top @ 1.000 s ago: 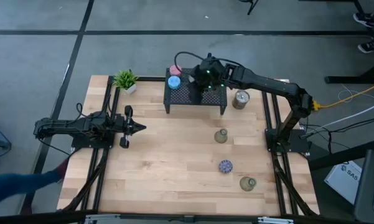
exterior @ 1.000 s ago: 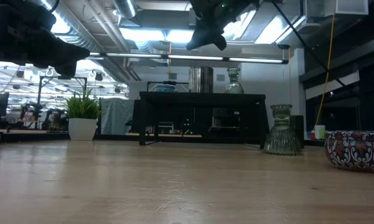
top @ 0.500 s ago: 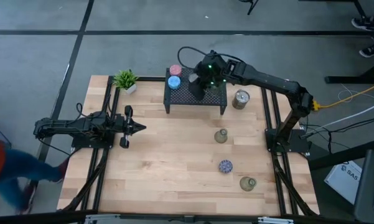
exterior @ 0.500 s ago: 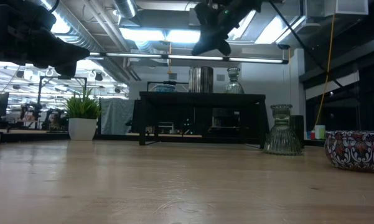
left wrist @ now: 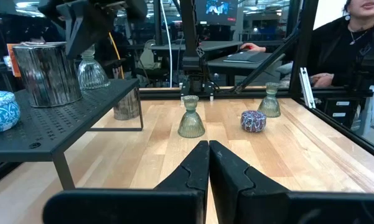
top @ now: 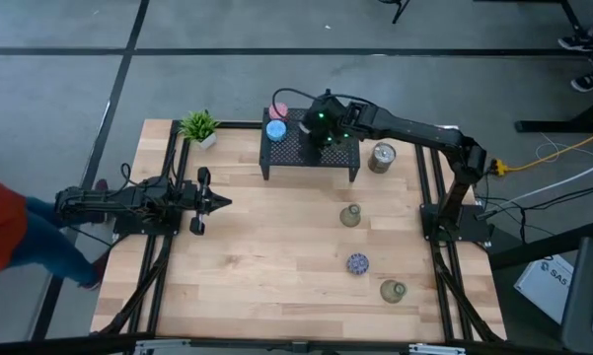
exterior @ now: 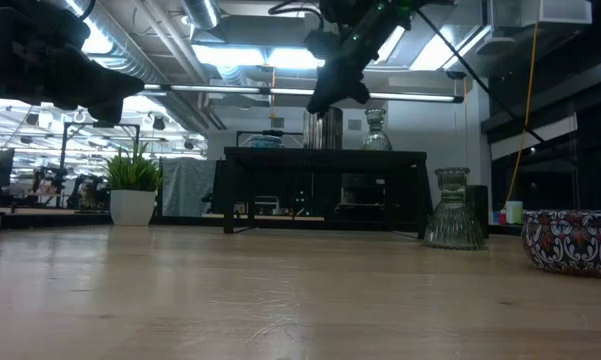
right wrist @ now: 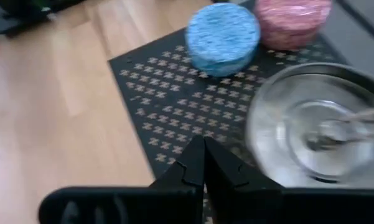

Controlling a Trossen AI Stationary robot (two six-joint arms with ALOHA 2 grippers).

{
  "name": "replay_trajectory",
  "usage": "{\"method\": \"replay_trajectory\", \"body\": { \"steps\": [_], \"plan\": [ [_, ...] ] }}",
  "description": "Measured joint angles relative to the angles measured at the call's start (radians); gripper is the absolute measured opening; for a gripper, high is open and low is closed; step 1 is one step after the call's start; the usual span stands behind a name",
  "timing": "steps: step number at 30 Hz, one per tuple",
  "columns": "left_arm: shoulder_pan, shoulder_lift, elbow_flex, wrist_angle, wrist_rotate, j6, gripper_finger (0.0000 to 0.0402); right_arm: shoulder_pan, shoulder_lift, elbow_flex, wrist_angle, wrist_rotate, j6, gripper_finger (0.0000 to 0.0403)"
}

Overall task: Pick & Place candle stick holders
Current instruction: Adjust the silver scented candle on the shelf

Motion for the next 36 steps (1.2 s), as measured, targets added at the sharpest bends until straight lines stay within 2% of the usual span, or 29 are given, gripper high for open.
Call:
{"method": "replay_trajectory", "body": {
  "steps": [6, 11, 27, 31, 36],
  "plan": [
    [0.0, 0.0, 0.0, 0.0, 0.0, 0.0, 0.0006, 0.0, -0.001, 0.0, 0.0, 0.102, -0.014, 0.0008],
    [0.0, 0.0, 0.0, 0.0, 0.0, 0.0, 0.0004, 0.0, -0.001, 0.0, -0.001, 0.122, -0.015, 0.0008],
    [0.0, 0.0, 0.0, 0.0, 0.0, 0.0, 0.0006, -0.001, -0.001, 0.0, 0.002, 0.333, -0.027, 0.0008],
    [0.0, 0.0, 0.0, 0.0, 0.0, 0.001, 0.0008, -0.001, -0.001, 0.0, 0.002, 0.333, -0.058, 0.0008],
    [0.0, 0.0, 0.0, 0.0, 0.0, 0.0, 0.0005, -0.001, -0.022, 0.0, -0.011, 0.246, -0.098, 0.0008]
  ]
}}
